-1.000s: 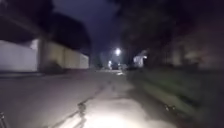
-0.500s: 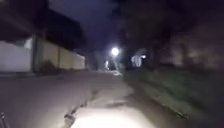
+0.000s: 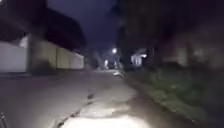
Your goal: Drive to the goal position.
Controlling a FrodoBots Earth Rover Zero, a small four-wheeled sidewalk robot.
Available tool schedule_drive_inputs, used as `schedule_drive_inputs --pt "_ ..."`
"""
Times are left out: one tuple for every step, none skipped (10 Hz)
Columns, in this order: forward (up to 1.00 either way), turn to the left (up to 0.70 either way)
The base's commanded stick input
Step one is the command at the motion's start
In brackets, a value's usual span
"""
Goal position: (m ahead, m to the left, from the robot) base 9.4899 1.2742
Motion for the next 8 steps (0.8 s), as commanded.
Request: schedule_drive_inputs --pt "0.69 0.0" --pt "0.69 0.0" --pt "0.69 0.0" --pt "0.69 0.0" --pt "0.69 0.0" --pt "0.69 -0.01" --pt "0.69 -0.02" --pt "0.69 -0.01"
